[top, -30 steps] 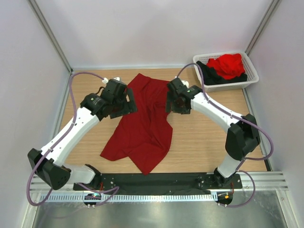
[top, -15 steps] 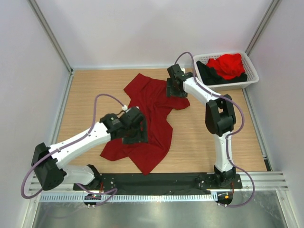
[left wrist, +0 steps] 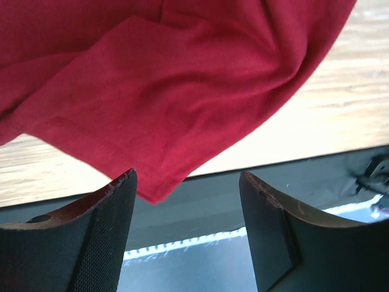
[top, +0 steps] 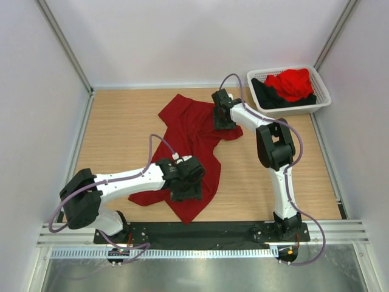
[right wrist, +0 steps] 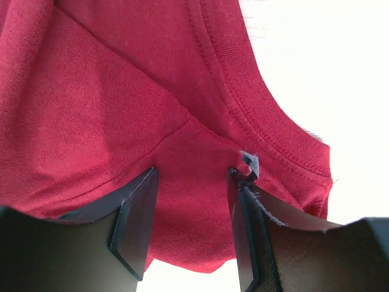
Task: Fold and stack the t-shirts
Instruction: Fold the tshirt
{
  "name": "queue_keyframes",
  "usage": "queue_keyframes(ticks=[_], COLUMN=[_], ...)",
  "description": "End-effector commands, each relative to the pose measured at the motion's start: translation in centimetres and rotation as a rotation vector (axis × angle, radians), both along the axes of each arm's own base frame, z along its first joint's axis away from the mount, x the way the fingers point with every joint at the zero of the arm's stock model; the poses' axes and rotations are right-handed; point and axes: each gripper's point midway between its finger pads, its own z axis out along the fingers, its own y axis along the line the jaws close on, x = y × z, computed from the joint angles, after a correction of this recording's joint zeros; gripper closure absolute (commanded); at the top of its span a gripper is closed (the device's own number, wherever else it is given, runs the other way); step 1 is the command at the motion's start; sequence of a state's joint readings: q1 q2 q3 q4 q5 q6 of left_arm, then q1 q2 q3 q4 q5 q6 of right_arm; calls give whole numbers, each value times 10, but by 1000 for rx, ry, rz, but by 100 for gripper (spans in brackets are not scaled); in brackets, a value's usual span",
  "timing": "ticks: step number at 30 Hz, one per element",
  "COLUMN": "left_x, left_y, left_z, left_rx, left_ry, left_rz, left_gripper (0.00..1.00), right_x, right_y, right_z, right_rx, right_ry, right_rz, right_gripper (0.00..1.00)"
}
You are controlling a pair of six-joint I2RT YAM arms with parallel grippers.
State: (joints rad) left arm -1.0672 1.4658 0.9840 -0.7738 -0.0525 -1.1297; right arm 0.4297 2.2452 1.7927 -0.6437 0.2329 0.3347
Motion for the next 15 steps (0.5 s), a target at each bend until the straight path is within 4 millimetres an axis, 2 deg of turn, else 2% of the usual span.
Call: queue_keyframes(ticks=[1,4,7,10,12,14,15], left_x=[13,8,10,14,19,23,32], left_y=[-6,14,32,45,61,70,80], left_z=[-5,-34,-52,-61,-67,-71,-71], left_rx=[-24,42,81,94,119,137,150], left_ry=[-11,82,141,192,244,280,290], left_rz=[90,156,238,294,332,340,372], left_gripper=[30,30,30,30,29,29,29], right_x=[12,6,-2,-15,-24,-40,-44], right_y=[-2,-7,-20,-37,-48,-58,-64], right_z=[1,-5,-14,-21,-23,-30,-25], right_rx=[-8,-19,-39,-78,-94,-118,-125], right_ry=[-34,-1,42,83,108,149,147], right_rz=[13,6,-18,-46,-64,-74,-84], right_gripper=[44,44,41,39,39,38,37])
